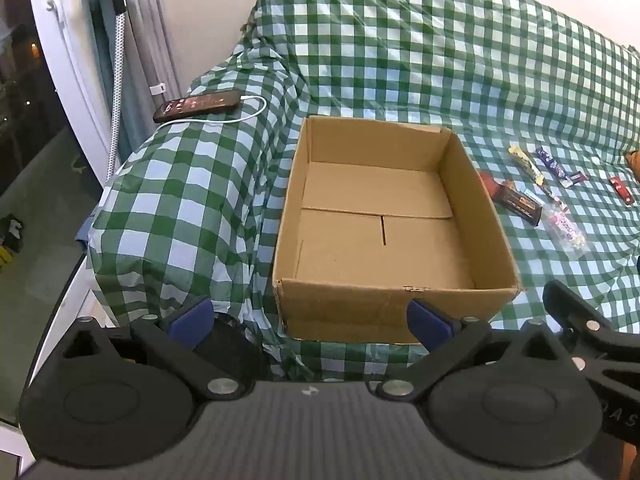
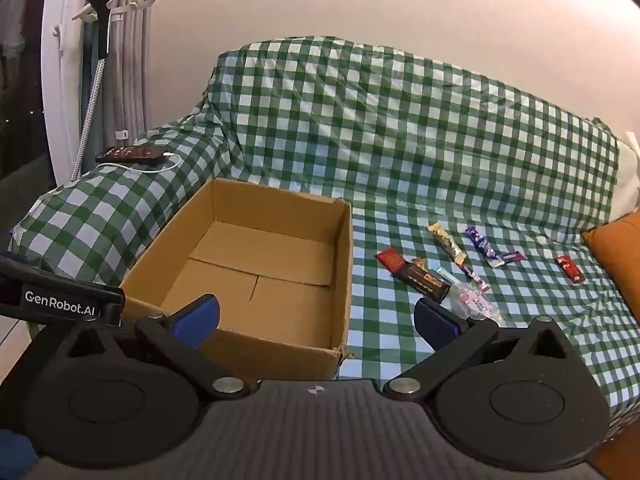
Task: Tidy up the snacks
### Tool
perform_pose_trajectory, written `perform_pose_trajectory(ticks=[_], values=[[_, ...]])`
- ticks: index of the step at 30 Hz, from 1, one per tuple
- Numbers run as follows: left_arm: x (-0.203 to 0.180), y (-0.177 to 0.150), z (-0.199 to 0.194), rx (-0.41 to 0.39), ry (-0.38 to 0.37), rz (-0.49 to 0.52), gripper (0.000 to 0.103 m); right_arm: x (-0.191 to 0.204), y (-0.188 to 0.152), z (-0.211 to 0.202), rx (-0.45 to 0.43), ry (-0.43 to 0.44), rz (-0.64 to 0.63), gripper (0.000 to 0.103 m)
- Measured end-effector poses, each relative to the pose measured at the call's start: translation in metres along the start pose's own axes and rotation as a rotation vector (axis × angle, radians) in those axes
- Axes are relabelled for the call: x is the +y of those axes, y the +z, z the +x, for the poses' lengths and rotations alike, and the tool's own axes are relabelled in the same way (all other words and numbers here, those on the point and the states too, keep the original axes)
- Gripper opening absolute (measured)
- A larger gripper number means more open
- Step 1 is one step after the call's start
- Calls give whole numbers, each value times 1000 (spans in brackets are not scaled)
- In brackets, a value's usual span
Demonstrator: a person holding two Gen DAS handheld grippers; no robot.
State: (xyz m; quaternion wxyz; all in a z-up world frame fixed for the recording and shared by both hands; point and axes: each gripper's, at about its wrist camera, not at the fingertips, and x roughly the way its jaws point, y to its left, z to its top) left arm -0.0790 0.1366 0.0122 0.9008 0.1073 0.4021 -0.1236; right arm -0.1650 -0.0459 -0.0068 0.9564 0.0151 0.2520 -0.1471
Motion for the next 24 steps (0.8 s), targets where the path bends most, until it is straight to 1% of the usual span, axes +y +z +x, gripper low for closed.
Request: perform_pose_trajectory(ticks=[6, 9, 11, 14, 15, 17, 24], values=[[-2, -2, 8, 24, -3, 16, 103, -11, 8, 13, 23, 10, 13, 103], [-3, -4, 12, 35, -6, 20, 103, -10, -5, 9, 32, 18, 8, 103], [-4, -5, 12, 35, -9, 25, 103, -9, -2, 10, 40, 17, 14, 103], [-5, -5, 12, 36, -9, 28, 103, -7, -1, 12, 41, 16, 16, 103], [-5, -5, 13, 38, -9, 28, 103, -9, -5, 9, 25, 10, 9, 103], [-5, -5, 13, 40, -9, 26, 103, -9, -6, 10, 19, 7, 7, 103], [-7, -6, 12, 37, -10, 26, 103, -11, -2, 9, 23, 19, 15, 103]])
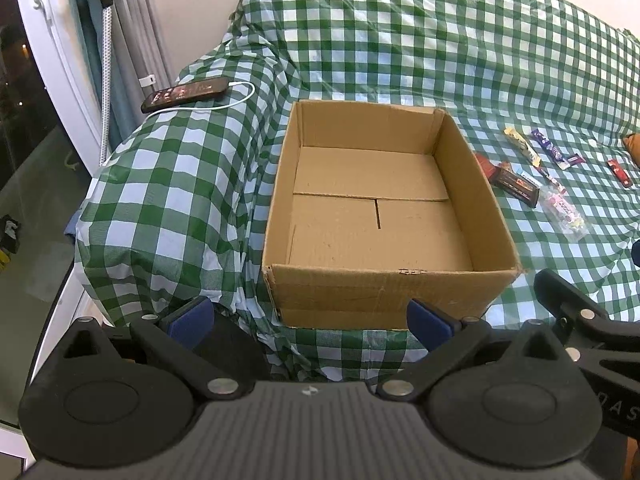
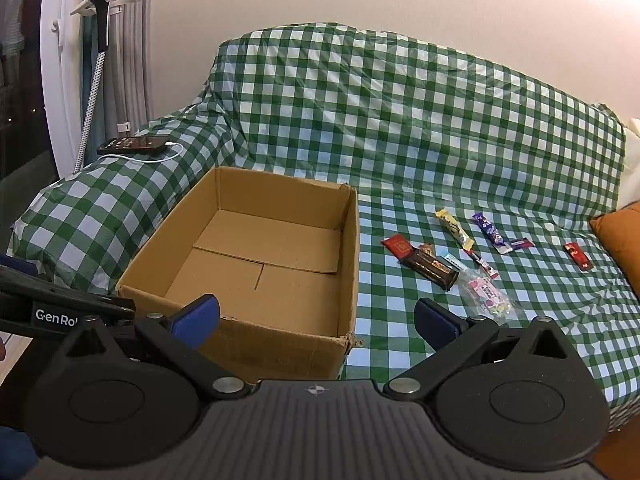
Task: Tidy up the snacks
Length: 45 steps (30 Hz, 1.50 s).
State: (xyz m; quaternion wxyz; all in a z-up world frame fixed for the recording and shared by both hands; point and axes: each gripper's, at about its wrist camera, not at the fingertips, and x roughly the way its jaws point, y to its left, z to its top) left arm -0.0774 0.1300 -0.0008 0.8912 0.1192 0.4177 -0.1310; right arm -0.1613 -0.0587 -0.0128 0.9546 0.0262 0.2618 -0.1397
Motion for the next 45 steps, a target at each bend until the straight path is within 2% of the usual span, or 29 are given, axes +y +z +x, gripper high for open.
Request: perform_pose_trajectory(ticks=[41, 45], values=[[-5, -2, 0, 9, 8, 16, 103, 3, -10, 6, -10, 6, 19, 103], [-9, 2, 5, 22, 21, 39, 103, -4, -9, 13, 23, 27, 48, 103]])
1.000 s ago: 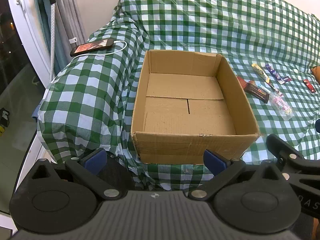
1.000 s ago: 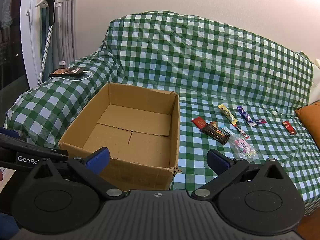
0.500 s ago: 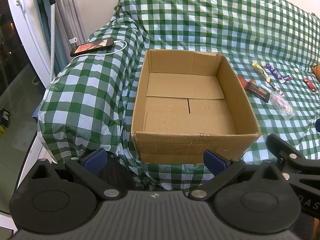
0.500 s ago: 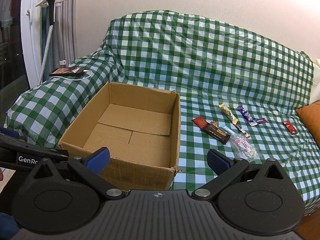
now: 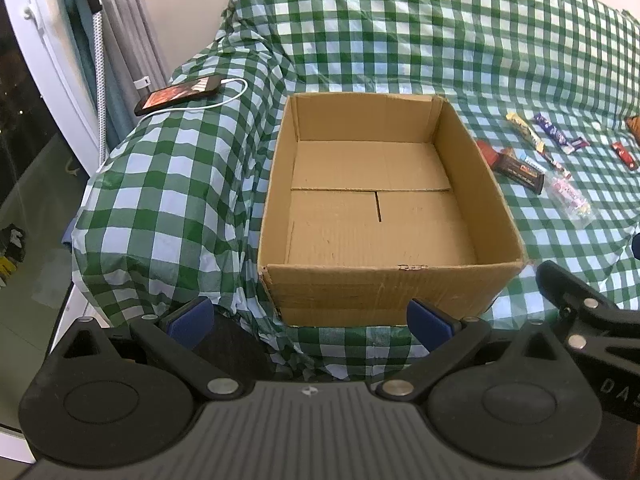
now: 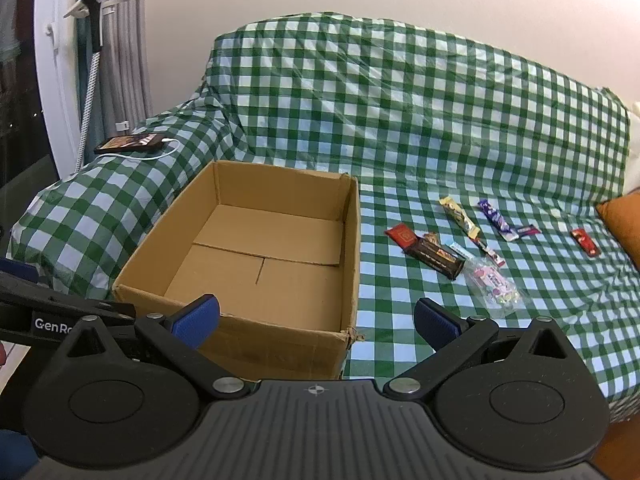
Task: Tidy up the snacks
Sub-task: 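Move both tools toward the scattered snacks beside the box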
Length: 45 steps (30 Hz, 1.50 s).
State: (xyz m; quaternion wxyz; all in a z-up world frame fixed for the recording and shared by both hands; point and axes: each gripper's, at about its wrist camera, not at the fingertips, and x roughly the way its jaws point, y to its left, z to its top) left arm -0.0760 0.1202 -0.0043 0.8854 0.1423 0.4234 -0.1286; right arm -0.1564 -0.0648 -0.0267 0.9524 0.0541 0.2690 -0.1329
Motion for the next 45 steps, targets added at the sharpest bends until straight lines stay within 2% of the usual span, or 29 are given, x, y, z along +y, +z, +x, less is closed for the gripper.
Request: perform_pose_trajectory(ticks=[6, 15, 22, 27, 31, 34, 40, 45], values=[[-19, 15, 12, 25, 16, 45, 103, -26, 2, 15, 48, 38, 84, 103], [-68, 44, 35, 68, -1, 129, 103, -76, -12, 47, 16, -29, 215, 103], [-127, 82, 58, 78, -18, 207, 103, -135, -20, 78, 39, -155, 286, 103], [-179, 122, 83, 99, -78, 223, 103, -190, -20, 109, 45, -232, 330, 103], [-229, 160, 121, 137, -136, 186, 103, -236, -18, 145, 59, -282, 320, 103], [-268, 188, 163, 191, -158, 130, 103, -269, -17, 182, 86, -276, 300, 103], [-330, 225, 273, 394, -177, -41, 103, -328, -17, 273, 188, -177, 262, 103], [-363, 237, 336, 442, -123, -107, 103, -346, -16, 328, 243, -93, 147, 103]])
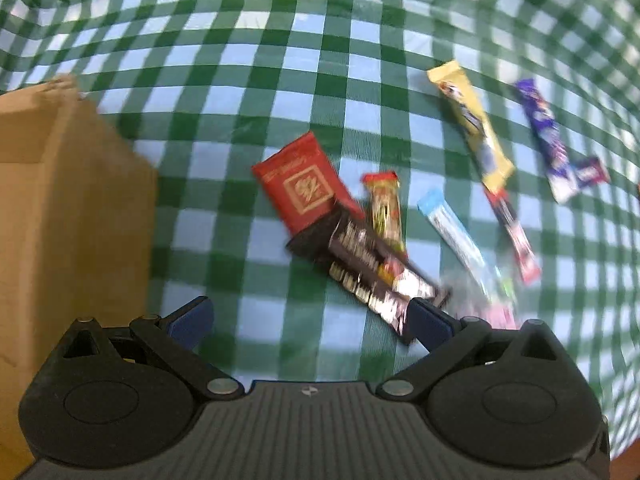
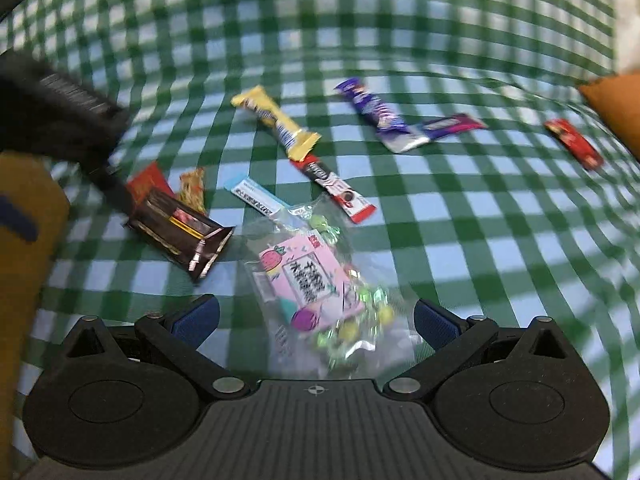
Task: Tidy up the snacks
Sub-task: 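Move both tools toward the scattered snacks beside the box, then grasp the dark chocolate bar with left tool while right tool grasps the candy bag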
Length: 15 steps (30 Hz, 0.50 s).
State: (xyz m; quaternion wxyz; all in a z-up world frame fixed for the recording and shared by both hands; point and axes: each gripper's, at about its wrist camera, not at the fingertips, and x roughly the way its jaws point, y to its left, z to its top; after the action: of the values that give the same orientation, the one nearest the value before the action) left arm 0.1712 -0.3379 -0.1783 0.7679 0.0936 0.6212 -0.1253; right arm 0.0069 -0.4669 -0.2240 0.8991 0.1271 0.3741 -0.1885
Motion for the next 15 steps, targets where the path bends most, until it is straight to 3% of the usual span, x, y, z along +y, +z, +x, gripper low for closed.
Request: perform_pose_trajectory(ticks=[5, 6, 8, 11, 15], values=[[-16, 13, 39, 52, 27, 11, 103, -6, 12, 40, 18, -35, -157, 103], [-17, 10, 46, 57, 22, 17, 103, -10, 11, 49, 36, -31, -158, 103], [-12, 3, 48, 23, -16, -19, 103, -27, 7, 57, 40, 74, -56, 103], [5, -7, 54, 22, -84, -112, 103, -27, -2, 55, -12, 86, -75, 103], [7, -12, 57, 27, -88, -88, 103, -18, -8, 51, 1, 106, -97, 103]])
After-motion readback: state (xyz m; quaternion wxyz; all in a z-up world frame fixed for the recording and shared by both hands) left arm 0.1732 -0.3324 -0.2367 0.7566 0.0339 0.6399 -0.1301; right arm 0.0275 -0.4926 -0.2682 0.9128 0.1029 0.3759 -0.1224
